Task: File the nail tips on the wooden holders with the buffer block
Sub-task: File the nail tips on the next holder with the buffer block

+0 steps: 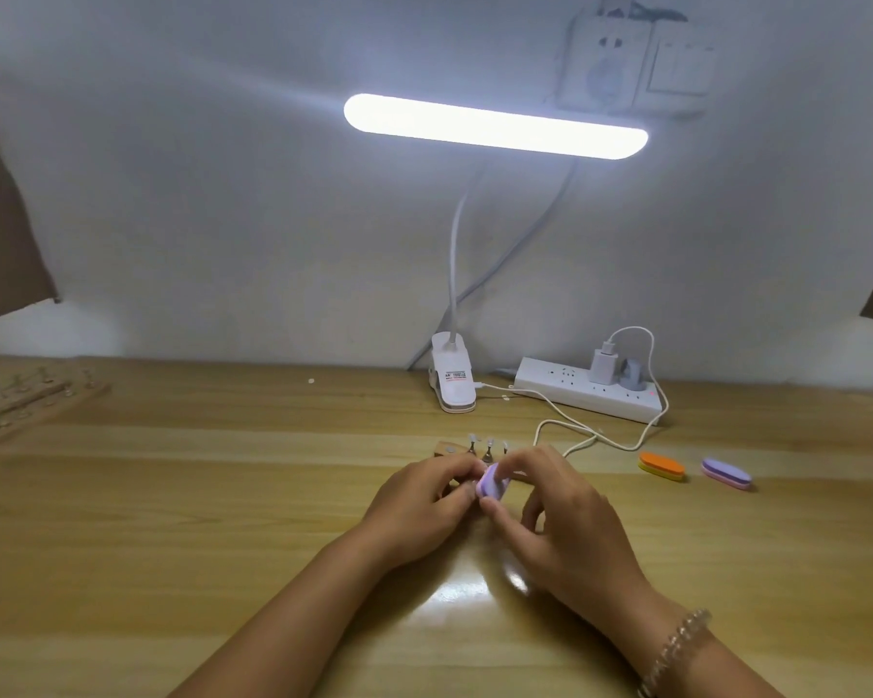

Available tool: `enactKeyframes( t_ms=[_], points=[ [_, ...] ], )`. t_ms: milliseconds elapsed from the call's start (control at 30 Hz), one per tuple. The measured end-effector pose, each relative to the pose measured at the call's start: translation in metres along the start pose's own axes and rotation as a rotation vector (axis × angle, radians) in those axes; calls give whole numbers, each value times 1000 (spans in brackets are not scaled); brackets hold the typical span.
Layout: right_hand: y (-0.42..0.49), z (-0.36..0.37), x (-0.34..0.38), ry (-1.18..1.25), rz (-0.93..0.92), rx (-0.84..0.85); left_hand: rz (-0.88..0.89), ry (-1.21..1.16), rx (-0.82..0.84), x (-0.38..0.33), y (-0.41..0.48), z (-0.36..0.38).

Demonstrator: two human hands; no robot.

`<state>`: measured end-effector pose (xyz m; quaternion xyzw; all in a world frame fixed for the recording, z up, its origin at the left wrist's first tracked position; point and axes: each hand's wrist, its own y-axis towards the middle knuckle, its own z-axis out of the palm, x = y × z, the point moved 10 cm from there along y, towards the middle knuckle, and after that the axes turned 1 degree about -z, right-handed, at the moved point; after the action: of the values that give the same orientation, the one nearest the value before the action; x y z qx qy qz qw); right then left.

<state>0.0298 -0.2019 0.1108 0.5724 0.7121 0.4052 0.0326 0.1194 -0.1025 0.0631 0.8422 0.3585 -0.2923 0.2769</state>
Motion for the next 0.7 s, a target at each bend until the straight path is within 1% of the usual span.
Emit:
enactKeyframes(
  t_ms=[33, 133, 200, 300, 333, 433, 467, 533, 600, 633, 700],
  points=[
    [1, 0, 0, 17, 8, 5, 2, 3, 1, 0, 0, 0],
    [5, -4, -18, 17, 120, -25, -4, 16, 3, 0, 1, 1],
    [4, -4, -13, -25, 73, -28, -8, -7, 2, 0, 0, 0],
    [-2, 6, 7, -66, -48, 49, -9, -42, 2, -2, -1, -1],
    [-1, 6, 5, -50, -34, 47, -10, -37, 0, -2, -1, -1],
    [5, -4, -20, -7, 123, -39, -4, -50, -13, -3, 0, -2],
    [5, -7, -25, -11, 145, -59, -2, -69, -14, -4, 0, -2],
    [3, -5, -14, -25, 71, -47, -11, -97, -8, -4, 0, -2],
    [-1, 5, 5, -72, -39, 31, -20, -106, 3, -2, 0, 0],
    [-1, 8, 7, -79, -54, 56, -18, -101, 3, -2, 0, -1],
    [3, 5, -2, -44, 10, 34, -12, -78, -3, -1, 0, -1]
  ],
)
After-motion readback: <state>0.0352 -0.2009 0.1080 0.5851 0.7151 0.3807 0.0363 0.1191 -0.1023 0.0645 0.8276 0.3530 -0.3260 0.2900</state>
